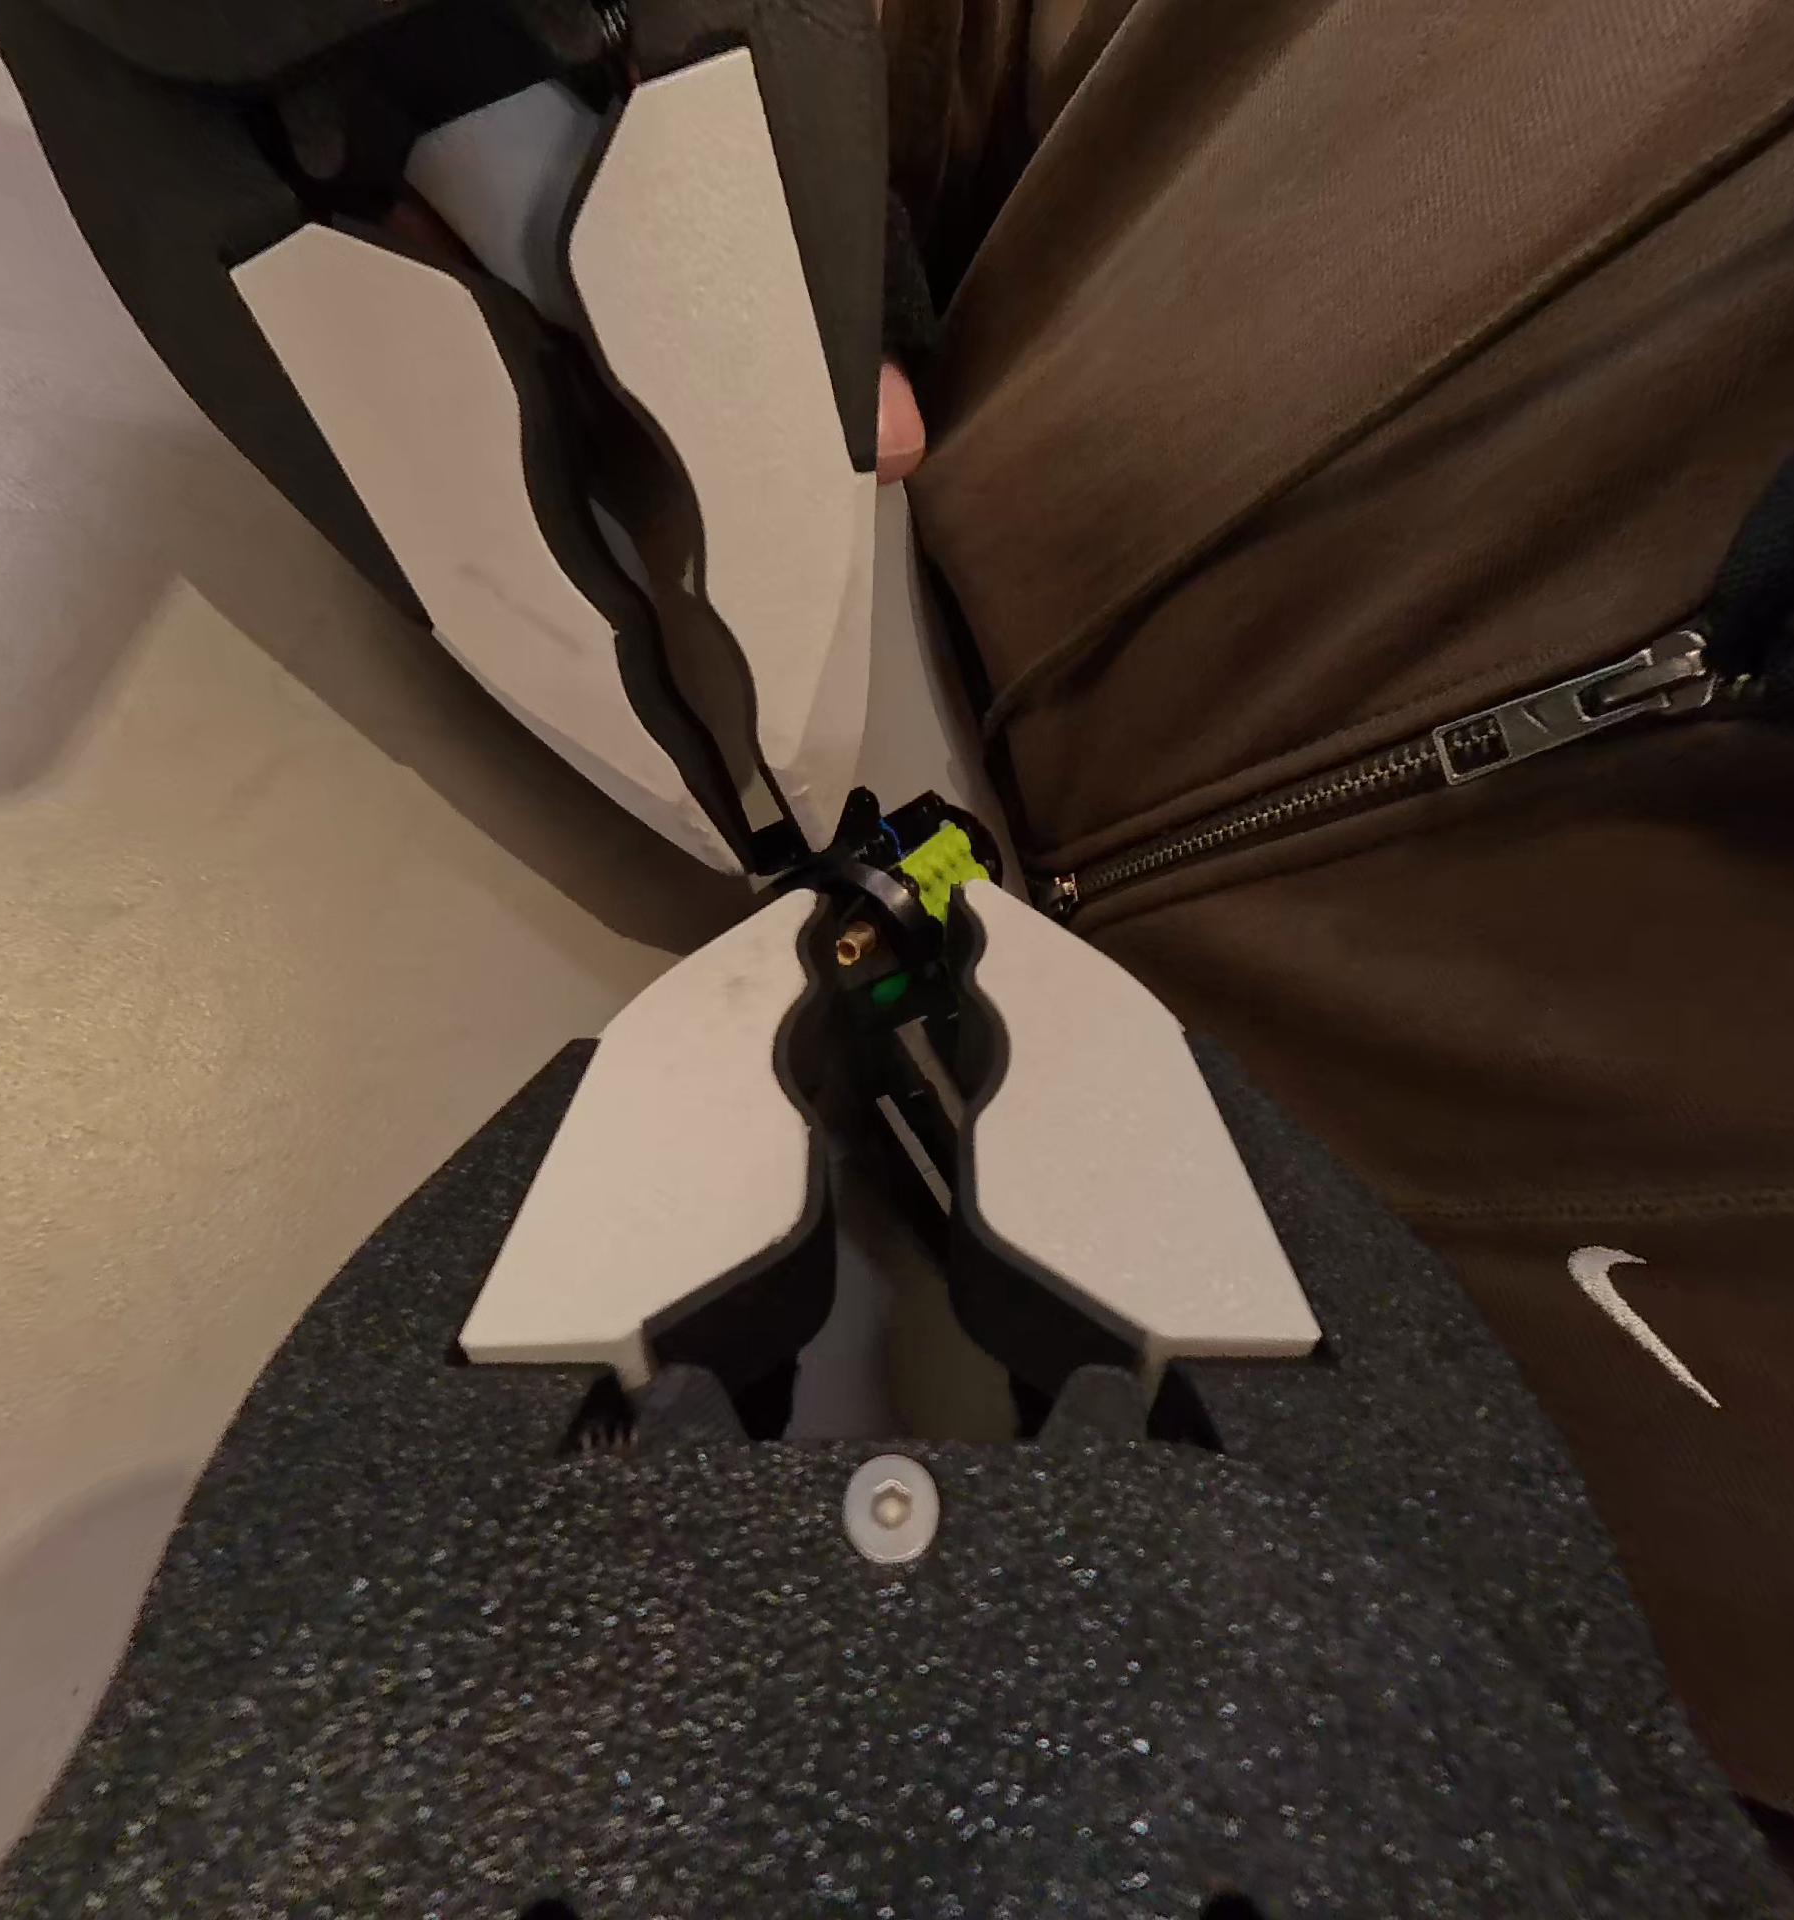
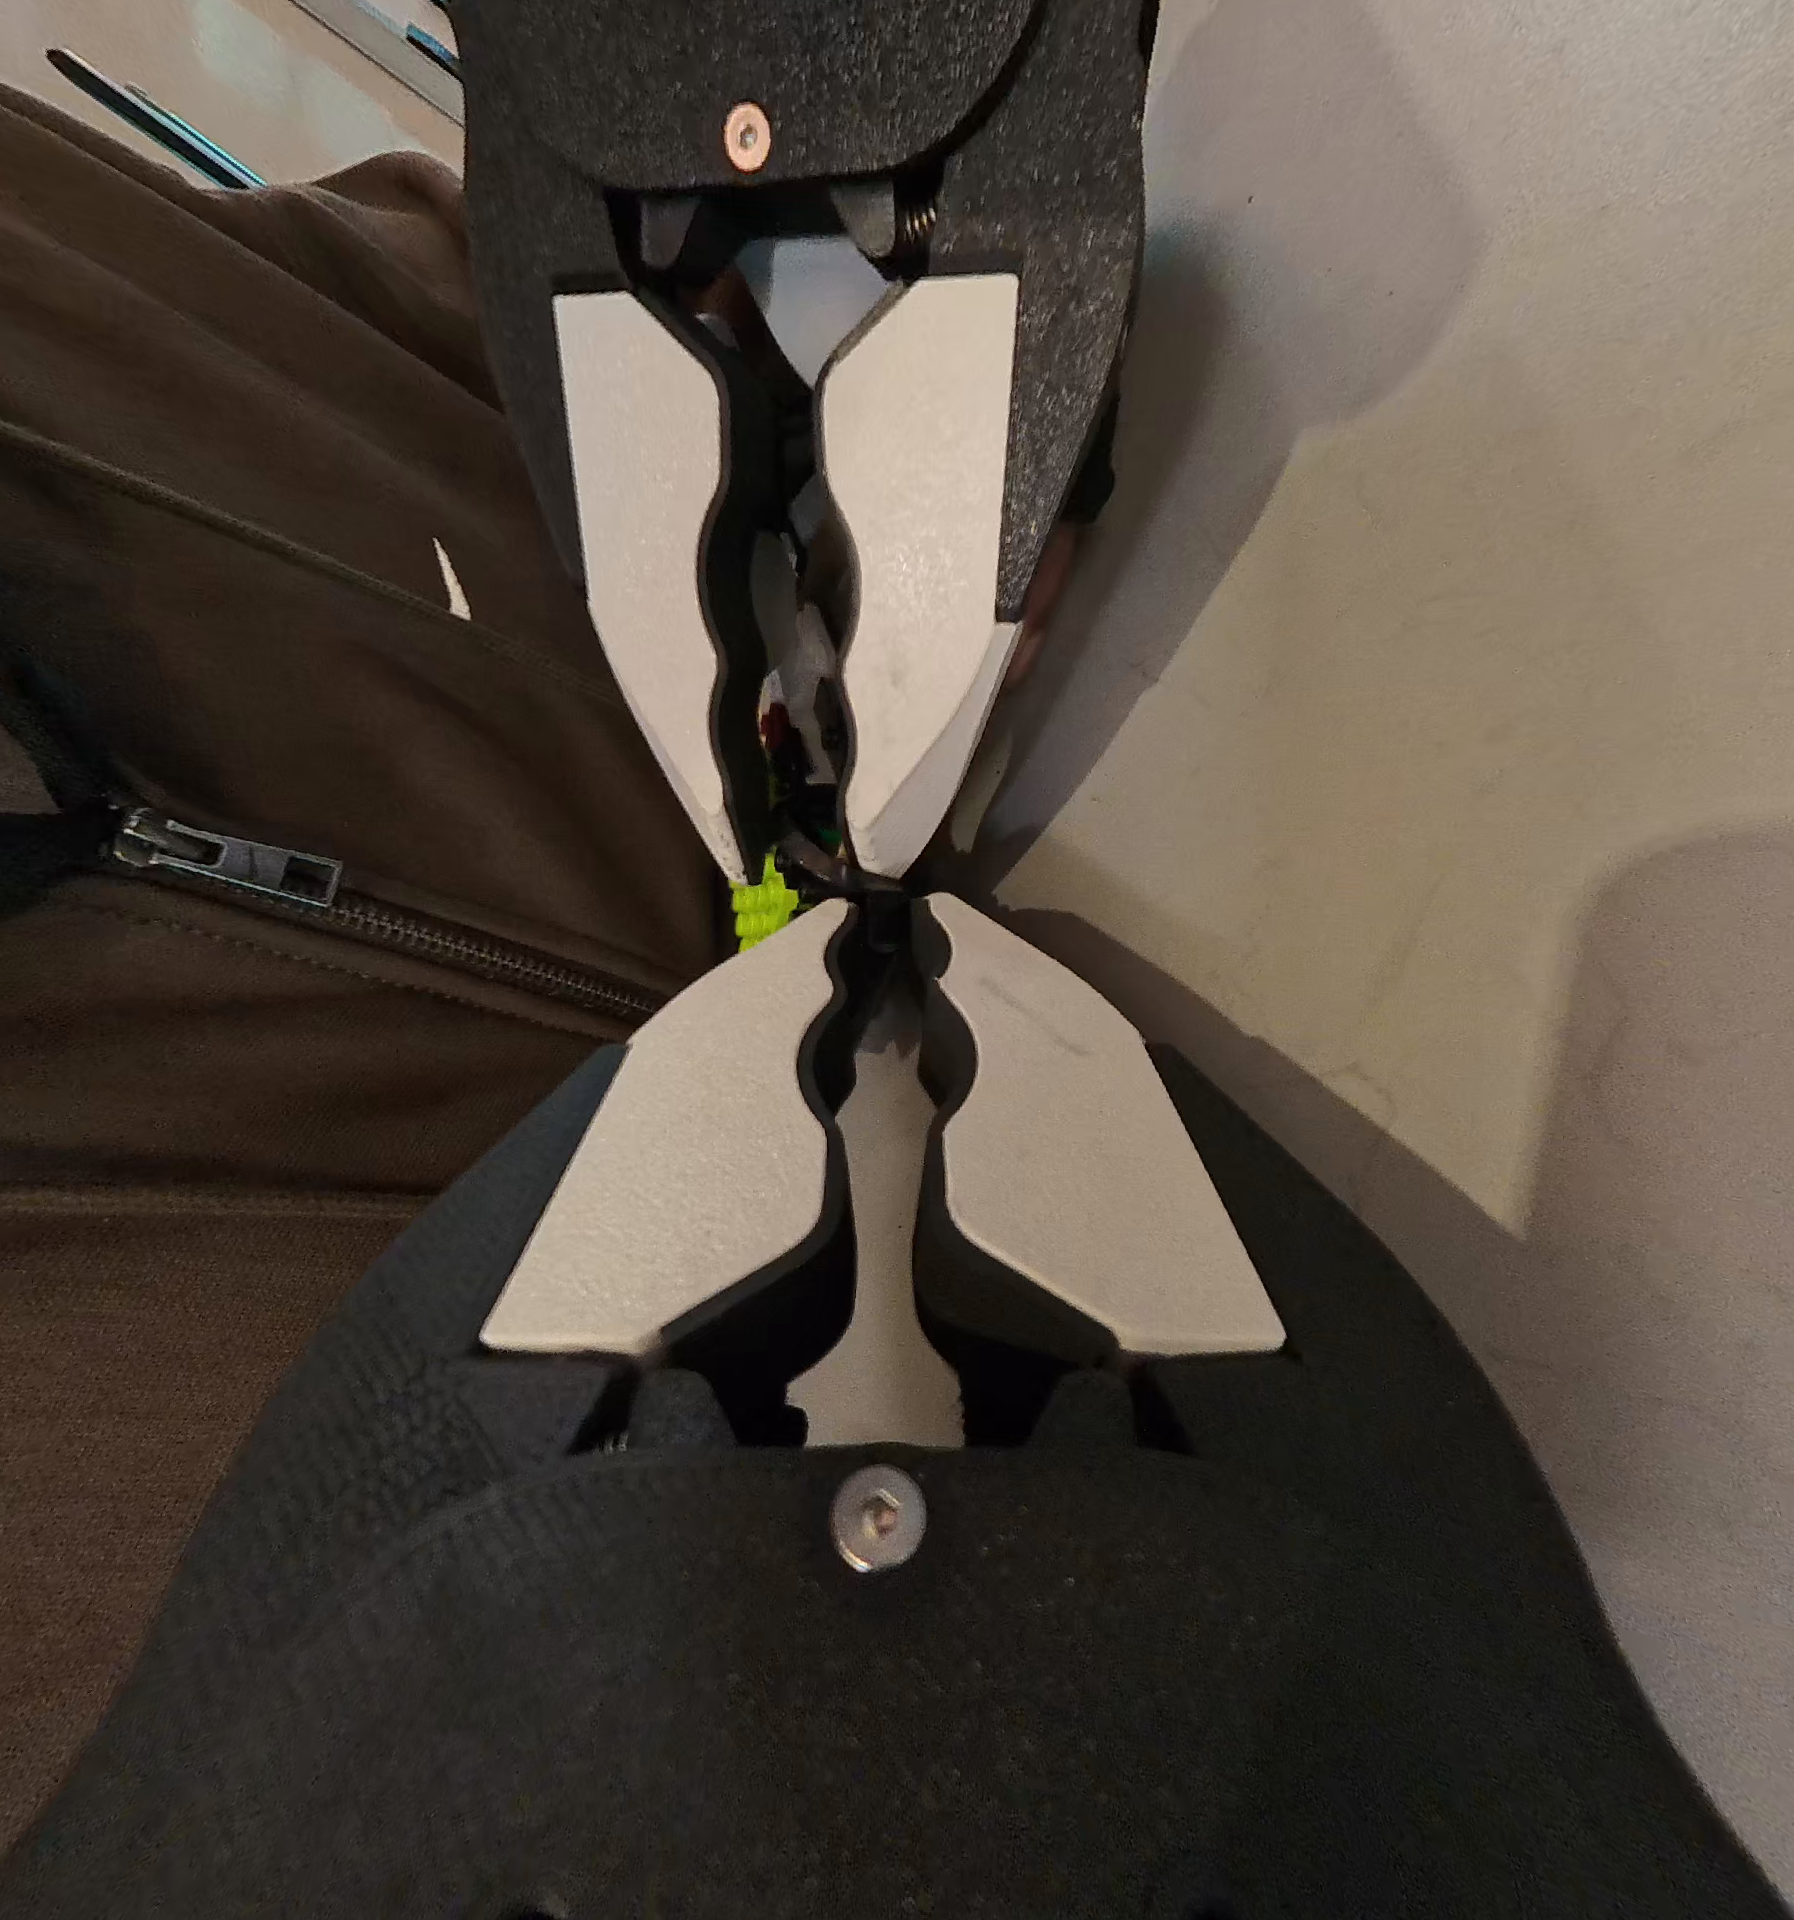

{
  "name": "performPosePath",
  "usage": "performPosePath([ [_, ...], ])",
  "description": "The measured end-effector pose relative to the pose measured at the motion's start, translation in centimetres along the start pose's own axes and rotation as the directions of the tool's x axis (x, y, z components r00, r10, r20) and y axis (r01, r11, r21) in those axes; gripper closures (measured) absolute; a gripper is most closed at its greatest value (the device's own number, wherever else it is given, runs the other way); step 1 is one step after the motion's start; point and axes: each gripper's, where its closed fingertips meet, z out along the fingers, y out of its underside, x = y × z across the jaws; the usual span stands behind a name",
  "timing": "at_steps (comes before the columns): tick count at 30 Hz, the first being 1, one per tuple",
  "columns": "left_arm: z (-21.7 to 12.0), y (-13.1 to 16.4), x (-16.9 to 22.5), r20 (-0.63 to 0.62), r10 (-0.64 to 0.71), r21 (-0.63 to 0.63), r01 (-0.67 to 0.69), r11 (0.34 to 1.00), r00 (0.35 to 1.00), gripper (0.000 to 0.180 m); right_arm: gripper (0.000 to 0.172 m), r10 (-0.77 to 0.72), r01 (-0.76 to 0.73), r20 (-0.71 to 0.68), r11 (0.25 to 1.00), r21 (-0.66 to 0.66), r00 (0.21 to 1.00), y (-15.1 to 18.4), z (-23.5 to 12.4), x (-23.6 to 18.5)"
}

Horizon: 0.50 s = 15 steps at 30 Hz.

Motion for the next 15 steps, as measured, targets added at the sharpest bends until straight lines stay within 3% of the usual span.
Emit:
performPosePath([
  [2, 0.2, 0.4, 0.3, -0.021, 0.000, -0.029, -0.001, 1.000, 1.000, 0.163, 0.164, 0.008, -0.008, -0.007, 1.000, 0.026, 1.000, -0.4, -0.2, 0.2],
  [4, 1.6, 1.7, 1.1, -0.056, 0.023, -0.137, -0.031, 0.990, 0.998, 0.166, 0.164, 0.067, -0.066, 0.000, 0.988, 0.140, 0.998, -1.9, -1.8, 0.9],
  [15, 0.2, -0.3, -0.1, -0.026, -0.039, 0.012, 0.039, 0.999, 0.999, 0.171, 0.164, 0.050, -0.038, -0.056, 0.979, 0.202, 0.997, -2.4, -3.0, 1.8],
])
